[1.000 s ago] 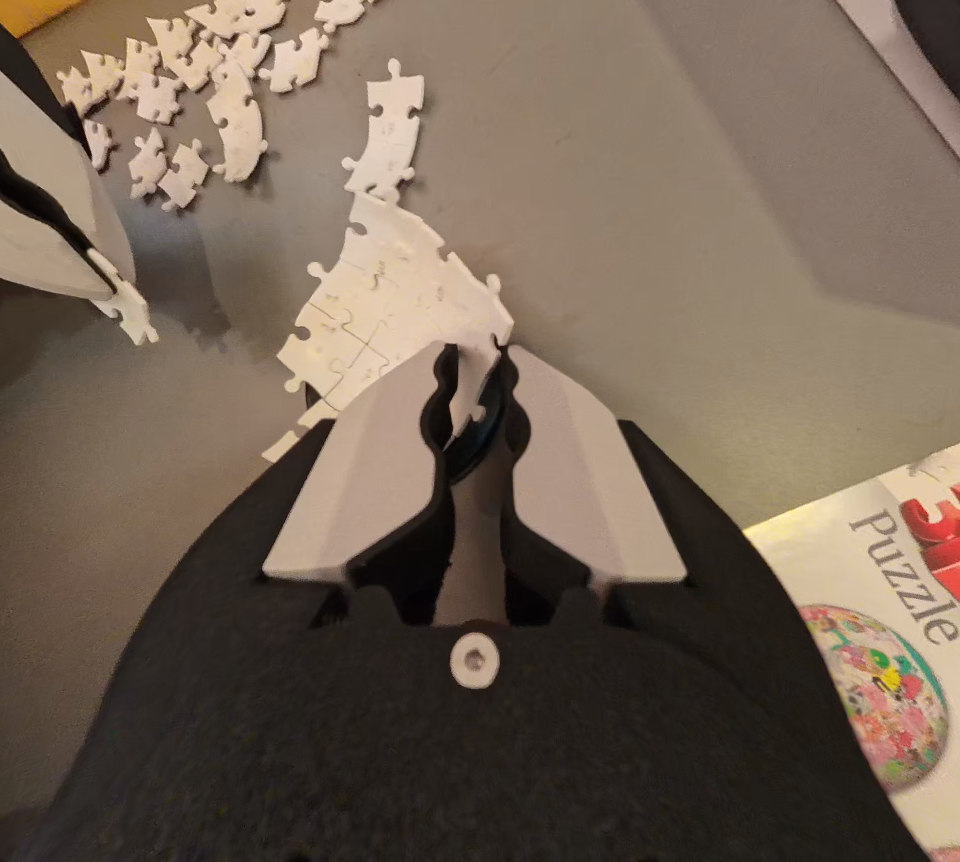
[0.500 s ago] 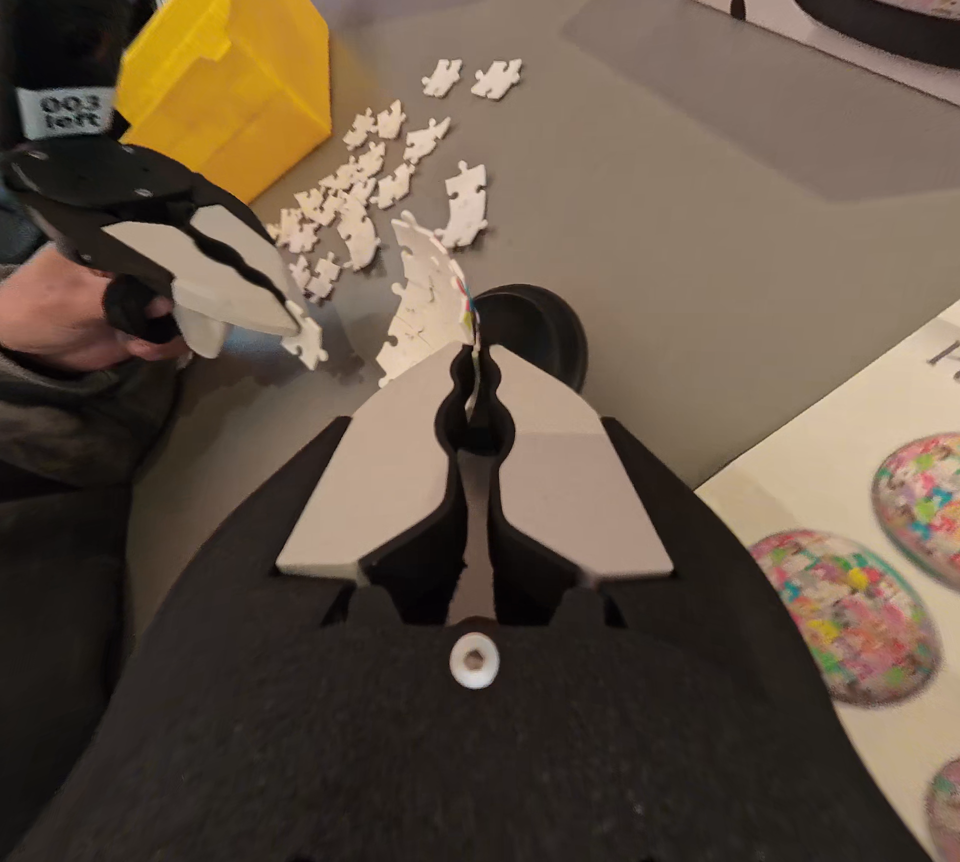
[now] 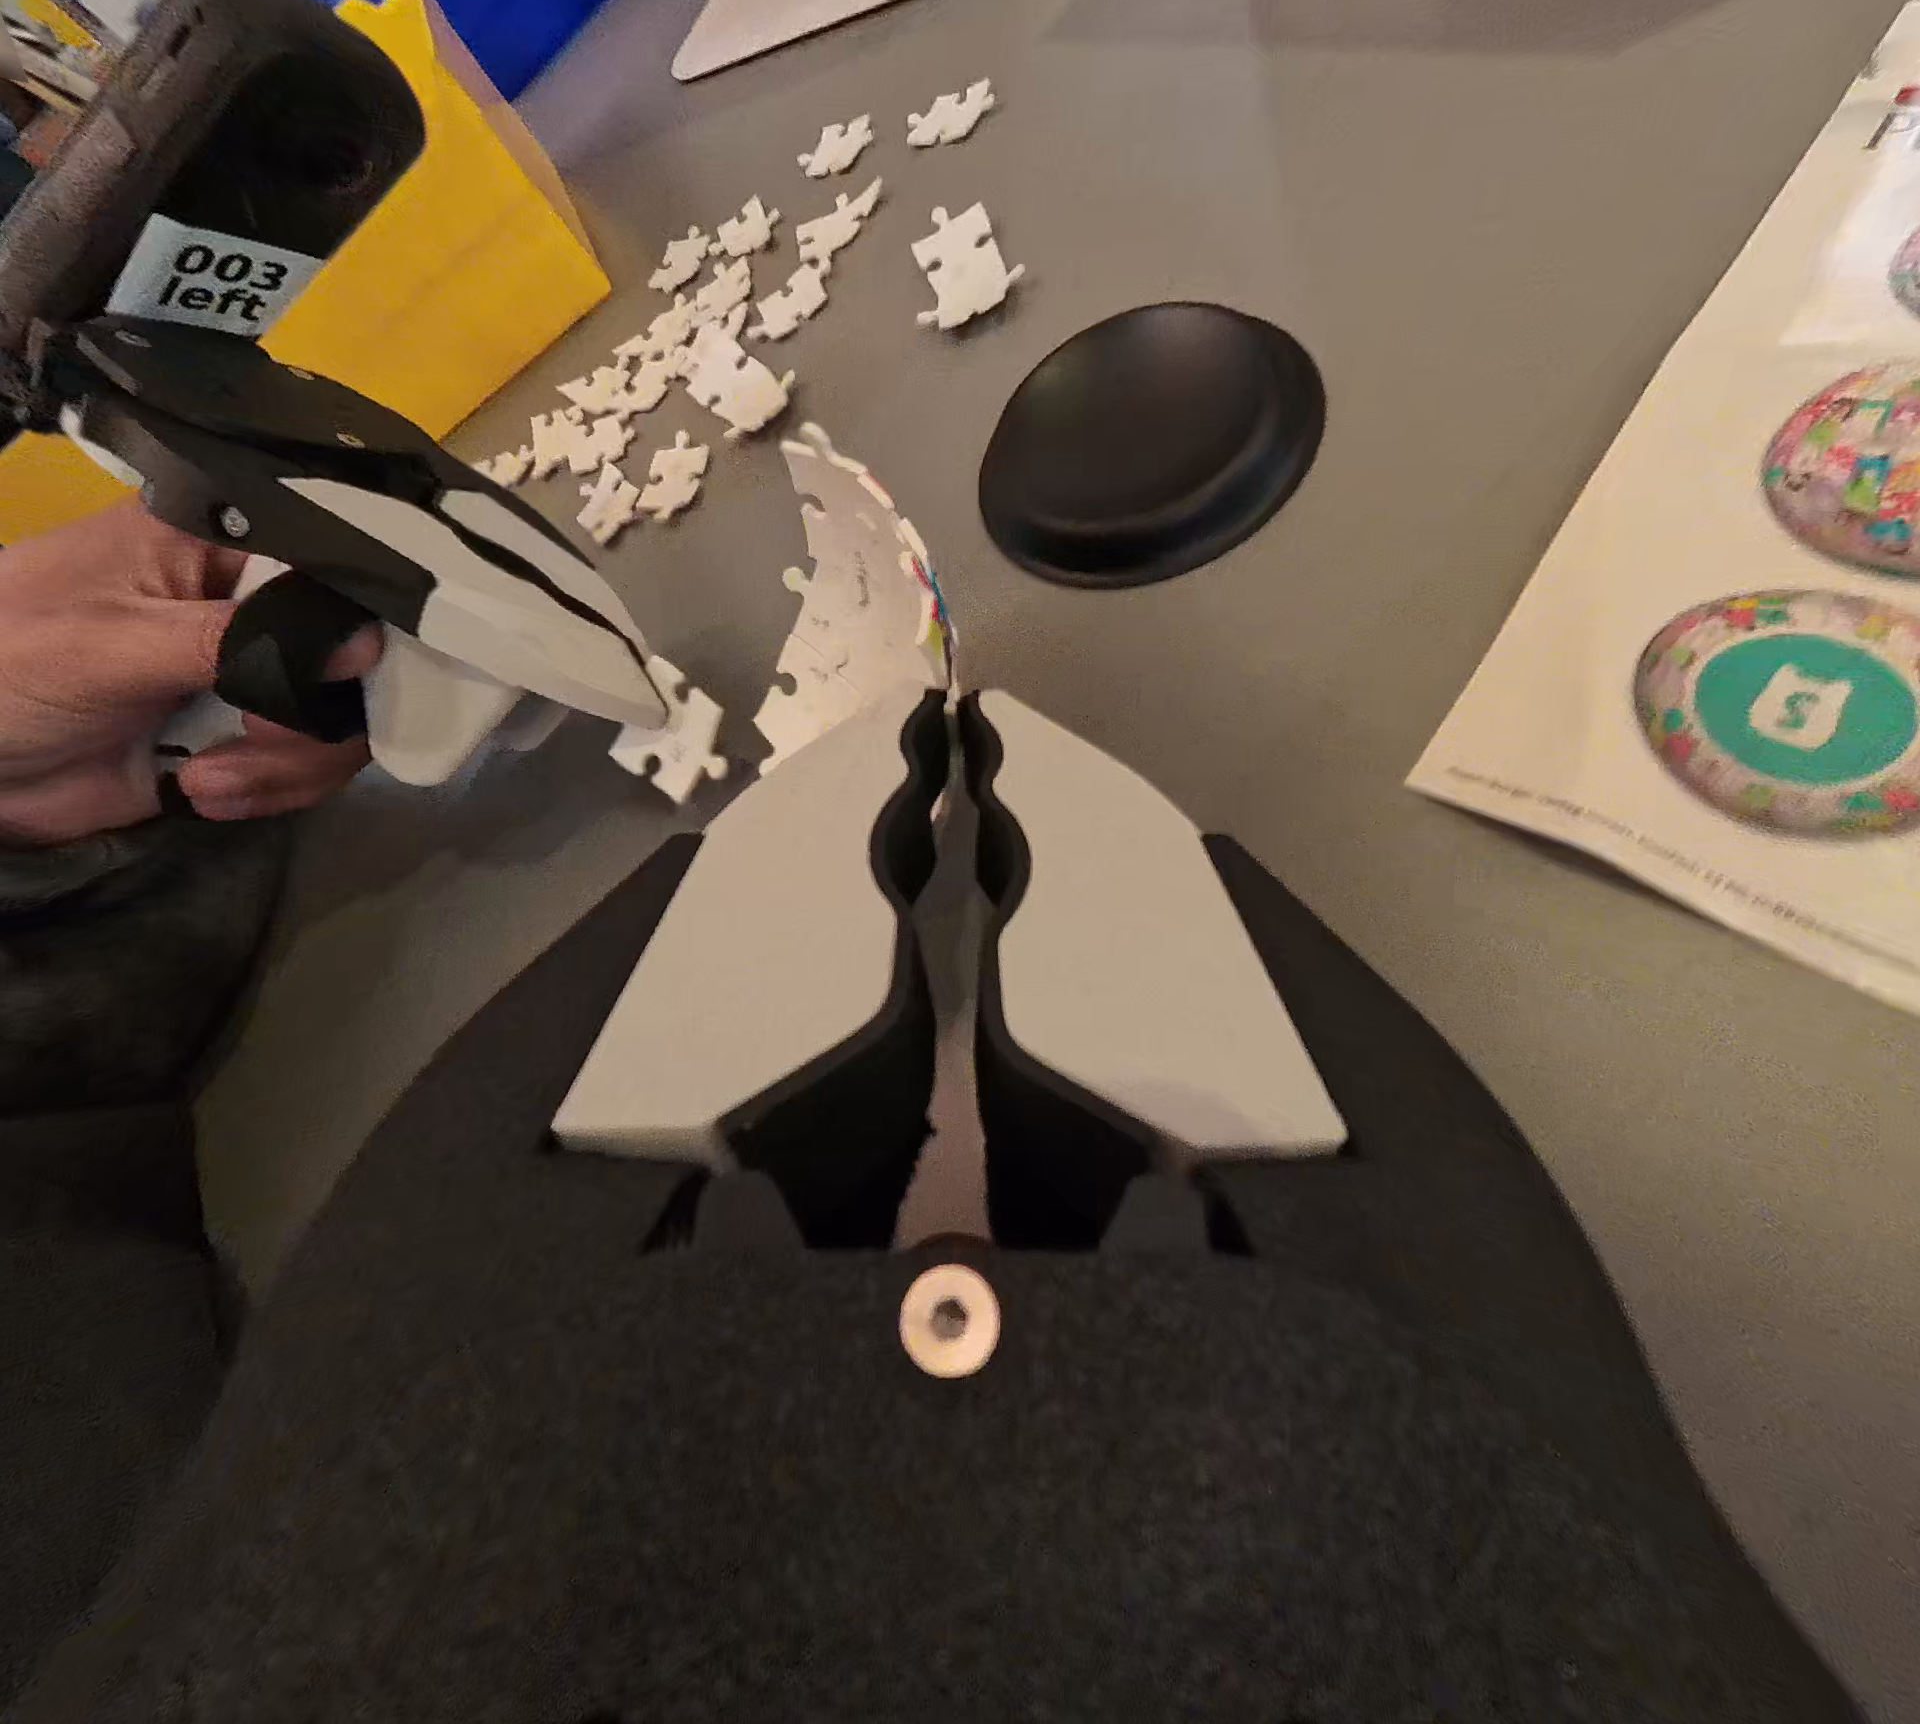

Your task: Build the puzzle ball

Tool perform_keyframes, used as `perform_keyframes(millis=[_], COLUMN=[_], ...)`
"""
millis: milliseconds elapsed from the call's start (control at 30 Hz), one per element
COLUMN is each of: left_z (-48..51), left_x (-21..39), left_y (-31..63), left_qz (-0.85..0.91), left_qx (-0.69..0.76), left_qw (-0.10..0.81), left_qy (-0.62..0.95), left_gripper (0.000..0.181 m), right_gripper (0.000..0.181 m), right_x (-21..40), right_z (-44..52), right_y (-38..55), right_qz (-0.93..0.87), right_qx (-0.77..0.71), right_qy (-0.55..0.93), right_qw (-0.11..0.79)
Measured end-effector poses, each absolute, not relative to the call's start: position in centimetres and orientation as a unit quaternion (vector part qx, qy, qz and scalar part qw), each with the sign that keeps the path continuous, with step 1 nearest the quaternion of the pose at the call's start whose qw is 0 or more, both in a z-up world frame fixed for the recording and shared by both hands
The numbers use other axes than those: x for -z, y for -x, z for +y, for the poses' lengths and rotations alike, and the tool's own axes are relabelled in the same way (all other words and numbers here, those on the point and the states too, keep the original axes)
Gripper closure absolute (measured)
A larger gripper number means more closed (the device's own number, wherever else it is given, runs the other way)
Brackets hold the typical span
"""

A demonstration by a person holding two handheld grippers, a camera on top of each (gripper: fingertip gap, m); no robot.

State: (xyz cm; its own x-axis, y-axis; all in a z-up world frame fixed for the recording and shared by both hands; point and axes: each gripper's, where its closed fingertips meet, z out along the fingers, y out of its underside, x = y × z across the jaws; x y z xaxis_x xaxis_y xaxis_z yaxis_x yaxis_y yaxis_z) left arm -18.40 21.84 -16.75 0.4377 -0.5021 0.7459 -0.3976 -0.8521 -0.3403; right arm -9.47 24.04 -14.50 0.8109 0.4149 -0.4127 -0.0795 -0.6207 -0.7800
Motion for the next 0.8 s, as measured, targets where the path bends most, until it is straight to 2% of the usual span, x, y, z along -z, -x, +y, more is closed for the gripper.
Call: perform_keyframes(millis=[433, 800], left_z=[18.3, 18.5], left_x=[18.2, 18.5], left_y=[17.6, 16.9], left_qz=[0.261, 0.240], left_qx=[0.464, 0.464], left_qw=[-0.007, -0.015], left_qy=[0.846, 0.853], left_gripper=[0.179, 0.179], right_gripper=[0.179, 0.179], right_x=[15.4, 15.6], right_z=[21.7, 21.4], right_y=[10.5, 11.0], right_qz=[-0.141, -0.157], right_qx=[-0.263, -0.260], right_qy=[0.845, 0.845], right_qw=[0.444, 0.439])
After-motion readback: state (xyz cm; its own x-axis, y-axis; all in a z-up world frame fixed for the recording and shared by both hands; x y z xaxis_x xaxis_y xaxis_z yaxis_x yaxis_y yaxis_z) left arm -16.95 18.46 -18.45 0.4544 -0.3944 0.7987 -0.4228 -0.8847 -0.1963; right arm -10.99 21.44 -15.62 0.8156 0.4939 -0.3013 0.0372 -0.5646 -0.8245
